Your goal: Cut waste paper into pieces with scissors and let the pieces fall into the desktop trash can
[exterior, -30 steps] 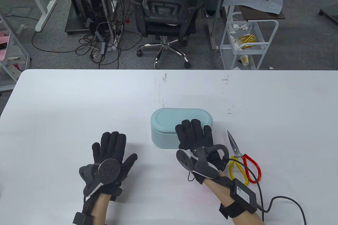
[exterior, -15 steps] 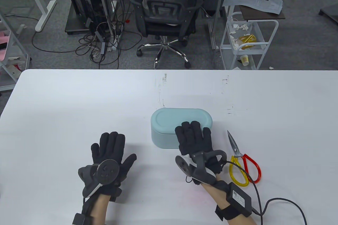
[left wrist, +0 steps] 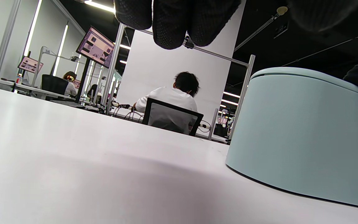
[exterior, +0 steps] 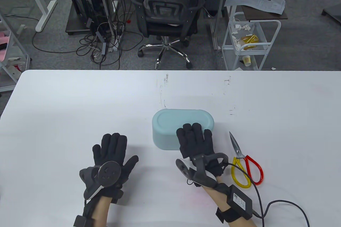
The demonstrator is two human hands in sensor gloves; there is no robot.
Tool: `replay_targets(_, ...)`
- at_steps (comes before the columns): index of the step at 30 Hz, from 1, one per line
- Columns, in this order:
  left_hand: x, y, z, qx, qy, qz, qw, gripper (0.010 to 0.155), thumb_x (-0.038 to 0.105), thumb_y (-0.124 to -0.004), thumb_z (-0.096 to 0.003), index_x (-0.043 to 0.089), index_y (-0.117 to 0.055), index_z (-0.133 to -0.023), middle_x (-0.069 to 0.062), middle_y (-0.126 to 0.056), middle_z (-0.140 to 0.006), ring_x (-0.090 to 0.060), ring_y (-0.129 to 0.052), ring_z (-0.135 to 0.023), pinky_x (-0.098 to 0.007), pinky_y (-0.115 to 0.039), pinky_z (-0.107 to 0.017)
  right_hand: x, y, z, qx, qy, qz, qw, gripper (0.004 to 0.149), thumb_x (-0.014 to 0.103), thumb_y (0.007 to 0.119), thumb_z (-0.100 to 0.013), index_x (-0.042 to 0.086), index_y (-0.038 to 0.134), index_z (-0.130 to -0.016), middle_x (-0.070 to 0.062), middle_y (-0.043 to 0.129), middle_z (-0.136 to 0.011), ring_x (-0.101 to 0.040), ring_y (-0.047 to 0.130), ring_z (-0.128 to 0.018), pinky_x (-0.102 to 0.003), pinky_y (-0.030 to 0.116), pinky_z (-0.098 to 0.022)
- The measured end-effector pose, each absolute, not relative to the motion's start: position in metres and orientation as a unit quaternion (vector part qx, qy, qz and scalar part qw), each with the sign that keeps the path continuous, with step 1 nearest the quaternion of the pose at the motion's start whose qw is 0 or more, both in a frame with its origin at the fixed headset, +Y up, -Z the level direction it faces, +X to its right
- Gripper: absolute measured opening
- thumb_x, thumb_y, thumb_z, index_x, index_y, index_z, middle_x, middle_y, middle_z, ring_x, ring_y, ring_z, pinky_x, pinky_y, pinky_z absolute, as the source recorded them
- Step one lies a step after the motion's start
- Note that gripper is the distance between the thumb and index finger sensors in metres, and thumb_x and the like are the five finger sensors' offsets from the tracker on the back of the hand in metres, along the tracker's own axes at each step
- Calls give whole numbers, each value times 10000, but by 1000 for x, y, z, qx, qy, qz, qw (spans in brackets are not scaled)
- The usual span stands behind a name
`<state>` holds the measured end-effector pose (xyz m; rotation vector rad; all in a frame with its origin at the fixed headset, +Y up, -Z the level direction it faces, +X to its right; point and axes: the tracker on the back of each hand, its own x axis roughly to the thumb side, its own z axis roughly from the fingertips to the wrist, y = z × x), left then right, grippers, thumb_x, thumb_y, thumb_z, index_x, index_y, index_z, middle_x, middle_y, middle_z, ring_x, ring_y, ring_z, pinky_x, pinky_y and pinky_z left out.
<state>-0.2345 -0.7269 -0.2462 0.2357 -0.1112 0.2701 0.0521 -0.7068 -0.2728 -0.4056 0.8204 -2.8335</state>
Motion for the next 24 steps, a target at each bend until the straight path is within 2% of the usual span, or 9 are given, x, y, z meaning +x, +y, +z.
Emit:
replay_targets(1,-235,-727,-246,118,-55,134,982,825,732,-593,-467,268,-535,-1148,-50,-540,-1243,-371,-468,-1174,-650,-370,-779,52,-707,-273,-136,275,-948,90,611,453,685,-420,300,552,-997,12,605,-1057,-334,717,-992,-605,639,-672)
replay_targets(2,-235,-727,-246,118,-55,135,982,827,732,-594,-468,267,-536,-1148,-90,-537,-1243,-374,-468,-1174,-650,-370,-780,52,-706,-273,-135,271,-949,85,610,456,683,-420,303,552,-996,13,603,-1058,-331,716,-993,-604,640,-672)
replay_targets(8,-233,-728,-246,115,-58,132,983,827,733,-593,-468,266,-536,-1149,-91,-540,-1242,-372,-470,-1174,-650,-370,-780,54,-707,-274,-133,257,-955,69,624,469,675,-422,305,533,-1008,15,577,-1072,-342,683,-1011,-621,619,-674)
replay_targets(15,-235,-727,-246,113,-53,131,983,828,732,-594,-468,264,-538,-1148,-91,-541,-1240,-376,-471,-1171,-637,-375,-785,57,-706,-277,-134,236,-962,43,692,572,651,-406,306,496,-1026,15,527,-1093,-369,632,-1026,-637,585,-680)
replay_targets(24,-234,-722,-245,114,-65,134,982,873,772,-564,-456,261,-508,-1161,-95,-513,-1251,-381,-422,-1180,-634,-352,-791,85,-679,-274,-127,224,-966,-6,709,639,619,-388,361,505,-1029,20,509,-1109,-402,560,-1050,-673,515,-694)
